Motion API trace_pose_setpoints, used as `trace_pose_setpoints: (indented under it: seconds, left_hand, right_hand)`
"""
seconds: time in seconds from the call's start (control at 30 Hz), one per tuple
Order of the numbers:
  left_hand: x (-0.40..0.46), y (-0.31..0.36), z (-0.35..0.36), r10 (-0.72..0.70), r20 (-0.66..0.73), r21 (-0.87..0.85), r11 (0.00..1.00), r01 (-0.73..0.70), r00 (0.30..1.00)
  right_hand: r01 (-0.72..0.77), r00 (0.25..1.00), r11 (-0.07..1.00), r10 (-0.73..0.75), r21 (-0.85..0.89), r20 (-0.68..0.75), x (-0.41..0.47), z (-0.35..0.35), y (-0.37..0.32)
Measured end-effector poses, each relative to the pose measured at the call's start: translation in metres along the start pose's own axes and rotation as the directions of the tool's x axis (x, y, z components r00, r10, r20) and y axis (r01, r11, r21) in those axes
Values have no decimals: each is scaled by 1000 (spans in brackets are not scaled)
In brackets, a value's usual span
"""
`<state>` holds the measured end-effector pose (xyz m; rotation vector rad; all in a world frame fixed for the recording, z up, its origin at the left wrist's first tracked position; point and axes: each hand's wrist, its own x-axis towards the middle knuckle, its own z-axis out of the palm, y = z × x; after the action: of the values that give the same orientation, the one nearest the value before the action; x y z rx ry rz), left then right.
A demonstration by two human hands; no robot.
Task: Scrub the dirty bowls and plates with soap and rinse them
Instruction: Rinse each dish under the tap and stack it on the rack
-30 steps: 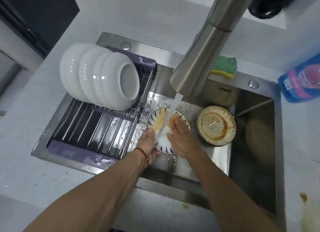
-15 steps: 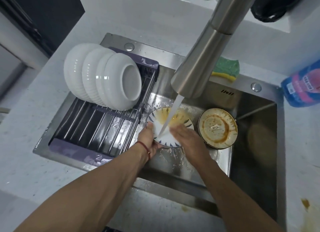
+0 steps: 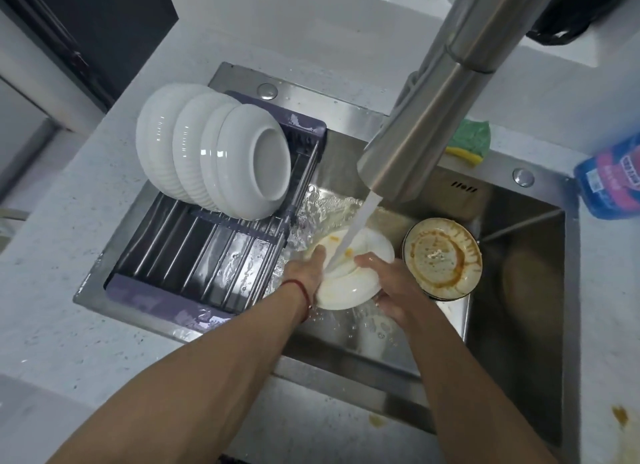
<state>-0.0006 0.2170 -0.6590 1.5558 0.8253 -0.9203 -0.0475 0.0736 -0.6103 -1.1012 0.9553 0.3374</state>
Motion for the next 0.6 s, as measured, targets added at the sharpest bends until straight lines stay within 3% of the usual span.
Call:
trace_pose_setpoints:
  seconds: [0.1,0.17,0.23,0.27,0.3,0.37,0.43,0.5,0.53,0.6]
  left_hand:
    - [-4,-4,-8,-149,173,-275,942,193,974]
    - [-10,-1,-7,-152,176,-391,896,211,973]
    - [-9,0,-3,-132,89,-457,875,158,987]
    - [-15,3,-1,-132,16,-481,868,124,991]
    - [-16,4,1,-115,-27,-519,850,84,993]
    - [-17,6,1,-111,-122,-539,842,28,986]
    - [-25,3,2,-123,-163,-521,853,20,979]
    - [-34,1,7,-95,-141,-502,865,12,985]
    - [-36,1,9,-89,-149,-496,868,3,985]
    - [-41,4,7,-57,-165,-510,860,-35,985]
  right_hand:
    - [-51,993,995,41,-86,-110,22,1,-2]
    - [-25,957,955,-63,-294,-284,38,9,-2]
    - [-15,909,758,-261,-652,-325,38,27,3]
    - [-9,907,624,-324,-782,-269,33,40,13]
    - [13,916,488,-355,-873,-185,26,52,28]
    - [103,924,343,-381,-934,-38,13,63,51]
    - [176,907,367,-422,-913,5,15,54,52]
    - [131,919,531,-381,-837,-98,29,41,40]
    - [86,936,550,-329,-831,-121,33,38,34]
    - [83,952,469,-299,-879,-69,31,42,31]
